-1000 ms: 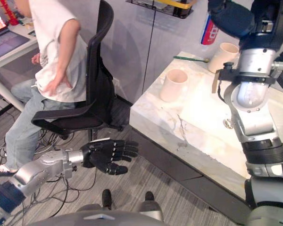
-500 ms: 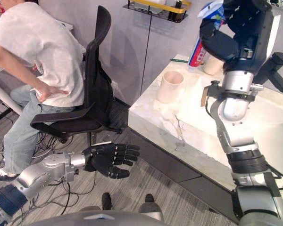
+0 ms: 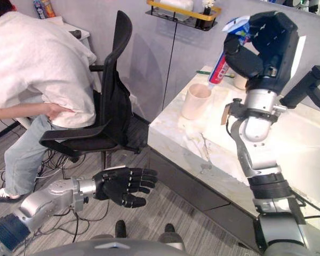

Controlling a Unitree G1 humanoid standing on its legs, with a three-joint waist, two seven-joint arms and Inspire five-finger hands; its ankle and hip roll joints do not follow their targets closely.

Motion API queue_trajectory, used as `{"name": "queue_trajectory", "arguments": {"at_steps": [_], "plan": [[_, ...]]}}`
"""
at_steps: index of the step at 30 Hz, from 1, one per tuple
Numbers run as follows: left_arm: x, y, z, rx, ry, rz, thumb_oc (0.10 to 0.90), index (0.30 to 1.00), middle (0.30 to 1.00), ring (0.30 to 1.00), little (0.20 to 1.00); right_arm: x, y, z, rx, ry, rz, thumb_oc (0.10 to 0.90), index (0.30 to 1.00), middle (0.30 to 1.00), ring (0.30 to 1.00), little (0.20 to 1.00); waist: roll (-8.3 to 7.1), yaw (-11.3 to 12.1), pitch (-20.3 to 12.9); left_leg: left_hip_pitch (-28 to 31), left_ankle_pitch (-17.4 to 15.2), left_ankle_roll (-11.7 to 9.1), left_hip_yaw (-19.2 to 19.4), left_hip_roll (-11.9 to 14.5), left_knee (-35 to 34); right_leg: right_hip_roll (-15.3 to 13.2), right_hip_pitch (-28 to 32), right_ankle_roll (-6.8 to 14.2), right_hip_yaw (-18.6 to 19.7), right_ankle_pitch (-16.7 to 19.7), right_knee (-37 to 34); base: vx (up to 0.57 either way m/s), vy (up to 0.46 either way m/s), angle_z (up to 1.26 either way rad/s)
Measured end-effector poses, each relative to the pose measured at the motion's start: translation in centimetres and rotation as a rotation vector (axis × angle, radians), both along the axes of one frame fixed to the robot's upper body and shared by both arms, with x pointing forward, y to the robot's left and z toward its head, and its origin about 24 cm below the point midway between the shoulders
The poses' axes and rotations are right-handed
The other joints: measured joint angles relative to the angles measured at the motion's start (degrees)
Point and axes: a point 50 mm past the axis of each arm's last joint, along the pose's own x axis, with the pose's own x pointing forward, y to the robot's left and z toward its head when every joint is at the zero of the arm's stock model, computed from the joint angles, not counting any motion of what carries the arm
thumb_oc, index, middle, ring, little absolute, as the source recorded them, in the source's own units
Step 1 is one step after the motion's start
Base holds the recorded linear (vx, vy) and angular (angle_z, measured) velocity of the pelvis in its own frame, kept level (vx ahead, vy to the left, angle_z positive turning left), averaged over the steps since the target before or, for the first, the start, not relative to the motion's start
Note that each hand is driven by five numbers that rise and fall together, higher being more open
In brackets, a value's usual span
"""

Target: Organize the bathroom.

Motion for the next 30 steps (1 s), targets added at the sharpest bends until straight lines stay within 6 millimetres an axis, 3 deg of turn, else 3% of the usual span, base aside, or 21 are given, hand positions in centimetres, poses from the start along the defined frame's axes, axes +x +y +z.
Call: {"name": "queue_trajectory", "arguments": {"at_steps": [7, 30], "plan": [[0.0, 0.0, -0.1, 0.005, 0.001, 0.006, 0.8, 0.9, 0.9, 0.9, 0.9, -0.3, 0.0, -1.9, 0.005, 0.063, -0.004, 0.4, 0.3, 0.3, 0.3, 0.3, 0.03, 0.1, 0.0, 0.0, 0.0, 0.0, 0.0, 0.0, 0.0, 0.0, 0.0, 0.0, 0.0, 0.0, 0.0, 0.0, 0.0, 0.0], [-1.1, -0.1, -1.0, 0.008, 0.045, 0.012, 0.8, 0.9, 0.9, 0.9, 0.9, -0.6, 0.3, -4.1, 0.021, 0.134, 0.007, 0.4, 0.3, 0.3, 0.3, 0.3, 0.33, 0.3, -0.4, -0.2, -0.2, 0.0, 0.8, 0.0, 0.0, 0.0, -0.6, 0.0, 0.8, 0.0, 0.0, 0.0, -0.001, -0.02]]}}
